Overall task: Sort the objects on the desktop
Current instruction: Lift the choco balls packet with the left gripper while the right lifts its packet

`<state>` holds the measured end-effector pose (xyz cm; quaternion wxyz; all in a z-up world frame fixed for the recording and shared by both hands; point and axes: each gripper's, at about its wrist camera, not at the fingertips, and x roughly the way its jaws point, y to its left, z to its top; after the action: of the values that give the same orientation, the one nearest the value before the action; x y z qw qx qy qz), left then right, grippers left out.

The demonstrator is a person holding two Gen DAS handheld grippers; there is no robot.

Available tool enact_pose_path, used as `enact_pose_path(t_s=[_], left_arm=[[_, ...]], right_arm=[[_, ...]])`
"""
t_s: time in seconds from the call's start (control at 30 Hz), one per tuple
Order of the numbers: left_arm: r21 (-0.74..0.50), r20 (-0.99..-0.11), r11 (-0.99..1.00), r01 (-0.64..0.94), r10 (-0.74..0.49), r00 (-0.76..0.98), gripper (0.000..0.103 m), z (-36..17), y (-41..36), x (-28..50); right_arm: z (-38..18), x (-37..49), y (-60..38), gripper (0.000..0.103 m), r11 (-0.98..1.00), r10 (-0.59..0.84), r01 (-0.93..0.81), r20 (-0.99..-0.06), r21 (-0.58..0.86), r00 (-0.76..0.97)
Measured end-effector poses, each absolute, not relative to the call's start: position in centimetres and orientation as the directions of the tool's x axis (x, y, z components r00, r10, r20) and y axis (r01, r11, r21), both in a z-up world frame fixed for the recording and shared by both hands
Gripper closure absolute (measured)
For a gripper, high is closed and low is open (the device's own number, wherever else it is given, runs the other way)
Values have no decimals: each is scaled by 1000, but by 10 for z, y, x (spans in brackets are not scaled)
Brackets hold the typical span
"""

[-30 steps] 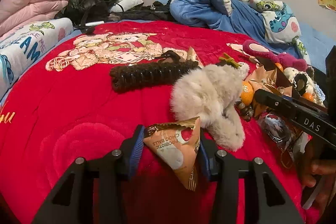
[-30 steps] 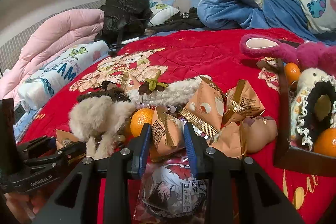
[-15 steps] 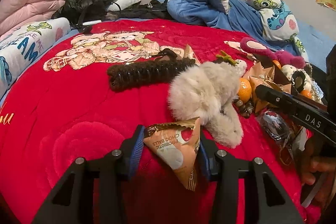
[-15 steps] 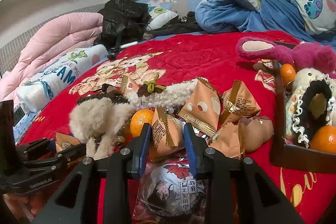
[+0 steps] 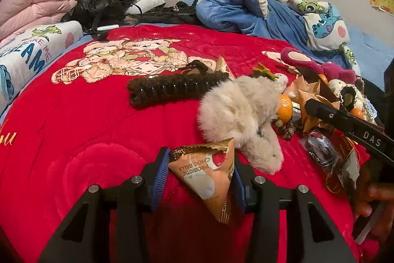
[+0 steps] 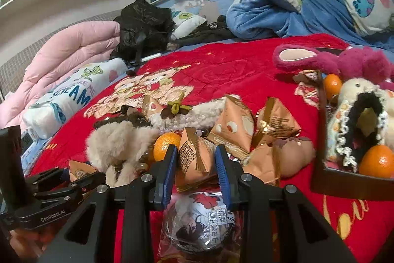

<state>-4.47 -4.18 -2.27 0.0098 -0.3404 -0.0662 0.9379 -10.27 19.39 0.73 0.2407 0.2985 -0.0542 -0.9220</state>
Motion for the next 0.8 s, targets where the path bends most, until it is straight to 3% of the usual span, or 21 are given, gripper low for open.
enact_pose_path(t_s=[0.17,0.8], left_arm=[[-89,-628,-996,30,33,-777,55,-20,-36,-42],[-201,-619,-979,18,113,-777,55,-24,-52,-40]], right_arm=[[9,-104,197,73,-878,-477,403,-534,258,-698],[28,-94,203,79,-920,-384,342,-624,193,-680]])
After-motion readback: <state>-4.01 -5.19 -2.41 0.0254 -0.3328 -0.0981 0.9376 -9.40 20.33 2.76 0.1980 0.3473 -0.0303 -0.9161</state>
